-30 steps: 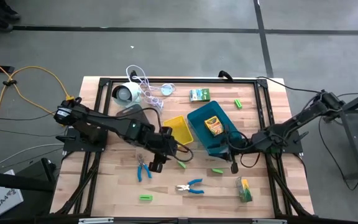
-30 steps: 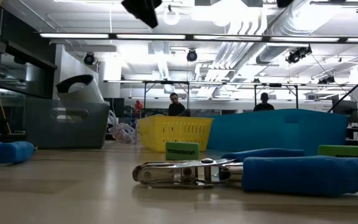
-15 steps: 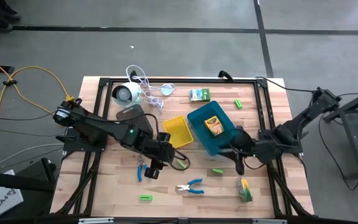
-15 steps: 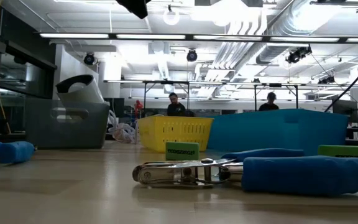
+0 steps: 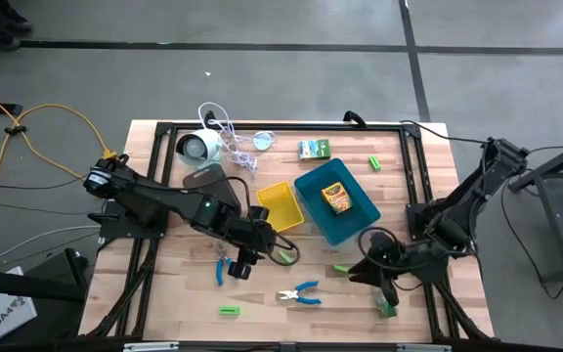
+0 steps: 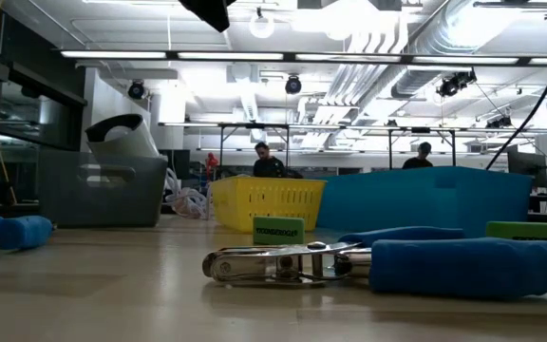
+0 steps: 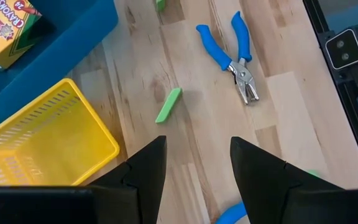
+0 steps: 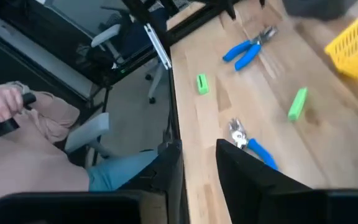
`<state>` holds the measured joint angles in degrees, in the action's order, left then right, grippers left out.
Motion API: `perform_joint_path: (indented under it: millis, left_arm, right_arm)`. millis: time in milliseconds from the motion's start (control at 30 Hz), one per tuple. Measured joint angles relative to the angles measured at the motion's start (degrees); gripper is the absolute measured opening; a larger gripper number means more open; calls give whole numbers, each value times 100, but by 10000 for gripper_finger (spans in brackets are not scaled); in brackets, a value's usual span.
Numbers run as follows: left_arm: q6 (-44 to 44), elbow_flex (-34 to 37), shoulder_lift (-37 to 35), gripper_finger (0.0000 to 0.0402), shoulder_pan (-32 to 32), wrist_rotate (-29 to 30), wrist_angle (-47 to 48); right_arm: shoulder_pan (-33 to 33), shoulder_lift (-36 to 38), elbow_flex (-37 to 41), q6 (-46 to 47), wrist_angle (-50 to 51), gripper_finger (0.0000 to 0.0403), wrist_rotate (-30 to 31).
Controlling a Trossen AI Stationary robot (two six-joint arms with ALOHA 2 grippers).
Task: Pick & Place School Supplies
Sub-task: Put the crayons box into the blue bin
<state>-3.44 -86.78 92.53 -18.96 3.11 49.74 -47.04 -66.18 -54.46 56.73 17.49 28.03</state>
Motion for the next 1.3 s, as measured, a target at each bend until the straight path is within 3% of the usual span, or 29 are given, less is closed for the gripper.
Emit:
perform_joint_path:
  millis: [233,367,567,733,900,1300]
  left_arm:
    - [11,0,0,170,0,32,-6]
    - [39,0,0,170,21,44,-18]
    - [44,0,0,170,147,50,-28]
    - [56,0,0,170,283,52,-28]
    - [261,0,0,170,394,57,-28]
    - [848,0,0,170,396,66,-24]
  right_arm:
    - [-29,-146,0,785,71,66,-573]
    - [-7,-142,0,1529,788,59,-1064]
    - [271,-139,0,3089,2479,51,-2643]
    - [524,-137,0,4080,2781,33,-3825]
    - [578,-137,0,4689,2401,6,-3710]
    - [415,-273,-321,5767,2231,3,-3583]
